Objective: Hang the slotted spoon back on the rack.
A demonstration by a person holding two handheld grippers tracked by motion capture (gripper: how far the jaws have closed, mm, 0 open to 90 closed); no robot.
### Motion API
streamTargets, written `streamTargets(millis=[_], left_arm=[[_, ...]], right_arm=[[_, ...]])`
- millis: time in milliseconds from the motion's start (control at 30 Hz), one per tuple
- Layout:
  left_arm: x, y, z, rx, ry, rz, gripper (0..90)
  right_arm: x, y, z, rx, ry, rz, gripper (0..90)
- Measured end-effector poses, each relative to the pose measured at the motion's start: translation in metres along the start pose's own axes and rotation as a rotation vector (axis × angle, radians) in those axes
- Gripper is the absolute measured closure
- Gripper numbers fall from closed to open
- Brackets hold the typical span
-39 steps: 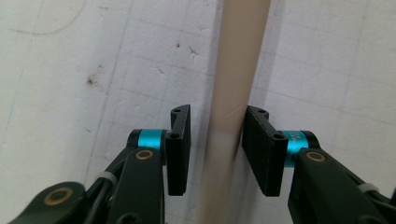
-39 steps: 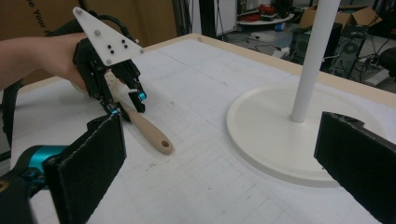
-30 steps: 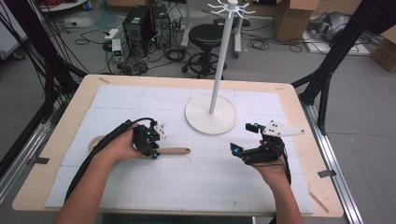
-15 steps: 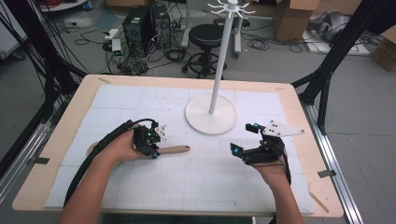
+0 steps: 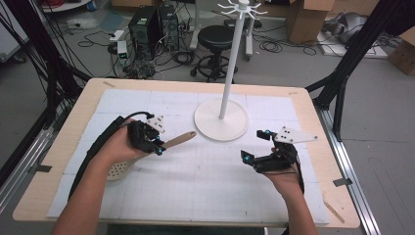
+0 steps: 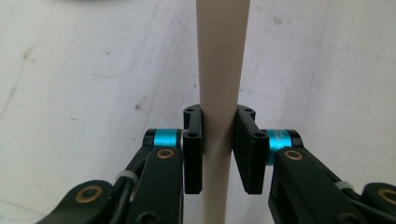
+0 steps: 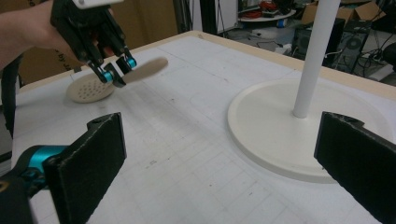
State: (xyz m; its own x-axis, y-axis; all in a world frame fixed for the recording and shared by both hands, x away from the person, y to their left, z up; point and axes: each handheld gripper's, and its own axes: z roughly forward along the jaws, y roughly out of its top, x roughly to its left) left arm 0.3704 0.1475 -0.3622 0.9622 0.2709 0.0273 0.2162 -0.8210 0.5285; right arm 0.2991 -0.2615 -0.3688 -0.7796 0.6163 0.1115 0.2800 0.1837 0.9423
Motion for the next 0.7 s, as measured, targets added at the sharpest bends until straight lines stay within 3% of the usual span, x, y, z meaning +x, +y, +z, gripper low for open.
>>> streamTargets(millis=[200,367,700], left_arm=[[0.000,0.011,-0.020,-0.086,0.010,-0.008,74.8],[0.000,0.023,-0.034,-0.116,0.023,0.002,74.8],[0.007,0.043,-0.061,-0.201,0.032,-0.017,74.9]], right_arm=[[0.000,0.000,0.000,-0.001,-0.001,-0.002,1.0],[0.000,0.000,-0.001,-0.001,0.002,0.007,1.1],[0.000,0.000,0.000,-0.002,0.005,0.006,1.1]])
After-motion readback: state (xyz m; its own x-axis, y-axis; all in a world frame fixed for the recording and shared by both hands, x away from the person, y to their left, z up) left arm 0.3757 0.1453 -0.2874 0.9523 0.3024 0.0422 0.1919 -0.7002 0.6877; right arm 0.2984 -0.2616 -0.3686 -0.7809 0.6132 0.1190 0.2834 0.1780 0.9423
